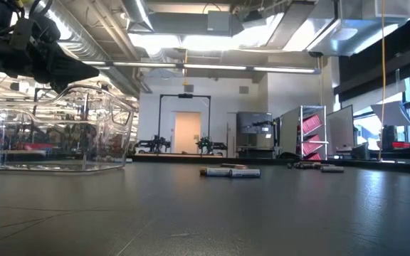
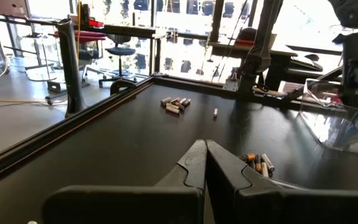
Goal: Sort batteries
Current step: Put the white battery into the right transparent bin
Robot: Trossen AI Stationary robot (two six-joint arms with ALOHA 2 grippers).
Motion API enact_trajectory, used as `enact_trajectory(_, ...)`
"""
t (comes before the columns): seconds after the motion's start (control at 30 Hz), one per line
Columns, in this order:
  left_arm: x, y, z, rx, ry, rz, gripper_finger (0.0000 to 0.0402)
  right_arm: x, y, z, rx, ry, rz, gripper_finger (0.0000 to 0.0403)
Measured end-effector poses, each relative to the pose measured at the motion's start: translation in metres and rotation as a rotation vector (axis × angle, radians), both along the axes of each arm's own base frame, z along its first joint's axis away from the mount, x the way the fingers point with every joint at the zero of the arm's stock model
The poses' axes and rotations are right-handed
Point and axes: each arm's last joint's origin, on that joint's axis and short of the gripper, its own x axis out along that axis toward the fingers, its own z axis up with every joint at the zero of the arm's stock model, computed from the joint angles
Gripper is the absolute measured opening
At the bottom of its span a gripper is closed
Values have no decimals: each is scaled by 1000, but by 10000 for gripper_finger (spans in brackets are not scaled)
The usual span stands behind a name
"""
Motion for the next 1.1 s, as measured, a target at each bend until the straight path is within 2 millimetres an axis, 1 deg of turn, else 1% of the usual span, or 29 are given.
enact_trajectory(0.17,0,0,0,0,1,0,0,2,0,-2,23,-10,-4,18)
enact_trajectory(0.33,0,0,0,0,0,0,0,2,0,1,76,27,-142,19)
enact_trajectory(0.43,0,0,0,0,1,0,0,6,6,11,133,39,-216,17)
enact_trajectory(0.57,0,0,0,0,1,0,0,11,12,31,183,43,-331,17)
enact_trajectory(0.67,0,0,0,0,0,0,0,12,12,41,213,85,-488,17)
enact_trajectory(0.73,0,0,0,0,1,0,0,12,12,42,269,127,-616,17)
enact_trajectory(0.8,0,0,0,0,1,0,0,12,13,40,322,170,-741,17)
enact_trajectory(0.87,0,0,0,0,1,0,0,14,16,34,343,191,-802,21)
enact_trajectory(0.97,0,0,0,0,0,0,0,17,18,20,307,236,-801,22)
enact_trajectory(1.1,0,0,0,0,1,0,0,23,17,5,253,296,-817,19)
